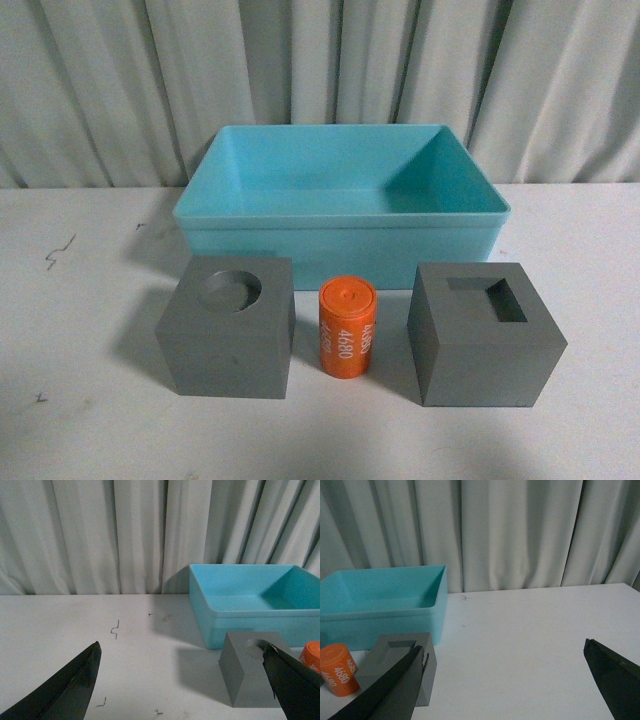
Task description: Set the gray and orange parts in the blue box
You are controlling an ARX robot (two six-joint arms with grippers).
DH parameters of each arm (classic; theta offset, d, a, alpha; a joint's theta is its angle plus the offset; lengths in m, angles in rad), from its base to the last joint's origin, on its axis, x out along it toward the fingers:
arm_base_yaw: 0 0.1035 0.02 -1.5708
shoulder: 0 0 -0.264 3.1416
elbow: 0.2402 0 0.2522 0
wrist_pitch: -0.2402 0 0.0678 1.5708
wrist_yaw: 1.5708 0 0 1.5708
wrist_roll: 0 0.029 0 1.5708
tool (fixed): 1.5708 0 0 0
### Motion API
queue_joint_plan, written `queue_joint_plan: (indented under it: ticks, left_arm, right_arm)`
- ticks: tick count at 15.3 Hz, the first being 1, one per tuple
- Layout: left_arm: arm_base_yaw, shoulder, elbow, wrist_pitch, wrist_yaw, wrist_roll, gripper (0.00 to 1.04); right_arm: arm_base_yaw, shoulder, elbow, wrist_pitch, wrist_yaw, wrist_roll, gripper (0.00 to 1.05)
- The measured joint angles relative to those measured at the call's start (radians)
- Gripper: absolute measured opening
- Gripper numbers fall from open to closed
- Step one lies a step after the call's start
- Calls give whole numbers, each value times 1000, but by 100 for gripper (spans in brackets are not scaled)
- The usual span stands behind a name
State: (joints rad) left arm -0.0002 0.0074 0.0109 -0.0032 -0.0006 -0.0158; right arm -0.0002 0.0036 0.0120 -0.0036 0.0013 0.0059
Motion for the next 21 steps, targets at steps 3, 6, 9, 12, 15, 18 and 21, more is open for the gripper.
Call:
queue_joint_plan:
  ticks: [3, 6, 9, 12, 15, 18, 21]
  left_arm:
    - [0, 0, 0, 0, 0, 0, 98]
    - [0, 0, 0, 0, 0, 0, 98]
    - [0, 0, 0, 0, 0, 0, 98]
    - [0, 0, 0, 0, 0, 0, 98]
    - [0, 0, 0, 0, 0, 0, 98]
    - [0, 0, 0, 0, 0, 0, 98]
    - [0, 0, 0, 0, 0, 0, 98]
  right_arm:
    - [0, 0, 0, 0, 0, 0, 98]
    - [0, 0, 0, 0, 0, 0, 98]
    - [0, 0, 0, 0, 0, 0, 98]
    - [0, 0, 0, 0, 0, 0, 98]
    - [0, 0, 0, 0, 0, 0, 98]
    - [0, 0, 0, 0, 0, 0, 98]
    - [0, 0, 0, 0, 0, 0, 98]
